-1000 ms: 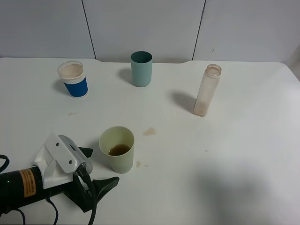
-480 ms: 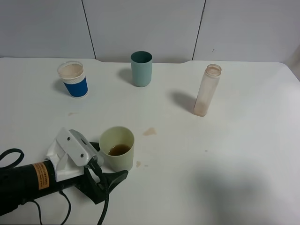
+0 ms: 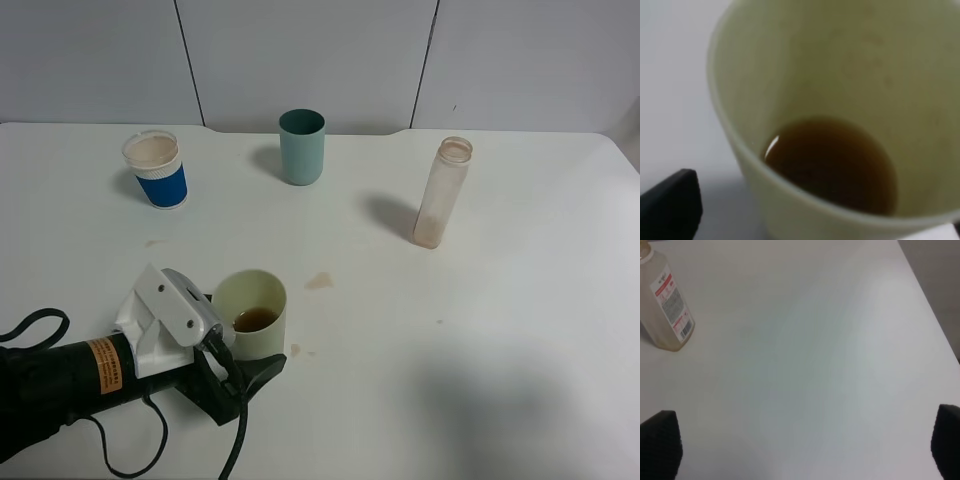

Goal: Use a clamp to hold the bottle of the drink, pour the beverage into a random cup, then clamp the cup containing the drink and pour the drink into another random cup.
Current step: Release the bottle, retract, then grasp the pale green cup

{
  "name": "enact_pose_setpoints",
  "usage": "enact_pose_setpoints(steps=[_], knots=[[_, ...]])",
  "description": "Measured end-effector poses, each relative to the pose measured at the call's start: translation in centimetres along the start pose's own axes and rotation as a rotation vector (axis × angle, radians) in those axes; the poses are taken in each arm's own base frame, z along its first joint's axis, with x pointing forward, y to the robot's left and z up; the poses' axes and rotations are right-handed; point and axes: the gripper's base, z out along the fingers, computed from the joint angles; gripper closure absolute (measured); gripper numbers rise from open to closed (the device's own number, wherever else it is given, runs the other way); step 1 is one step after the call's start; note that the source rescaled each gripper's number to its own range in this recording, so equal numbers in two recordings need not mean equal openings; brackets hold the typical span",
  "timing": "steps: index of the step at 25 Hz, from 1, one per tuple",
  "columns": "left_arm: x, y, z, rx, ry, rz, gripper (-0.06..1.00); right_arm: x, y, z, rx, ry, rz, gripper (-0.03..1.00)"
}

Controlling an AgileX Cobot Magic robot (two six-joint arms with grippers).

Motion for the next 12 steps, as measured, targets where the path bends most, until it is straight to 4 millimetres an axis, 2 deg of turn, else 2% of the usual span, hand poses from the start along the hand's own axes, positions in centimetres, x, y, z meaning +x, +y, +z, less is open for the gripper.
enact_pose_setpoints(steps=[12], knots=[[-0.09,-0.06,0.56,0.006,-0.004,0.005,-0.06,0.00,0.00,0.00,0.000,0.000,0.000,-0.03]])
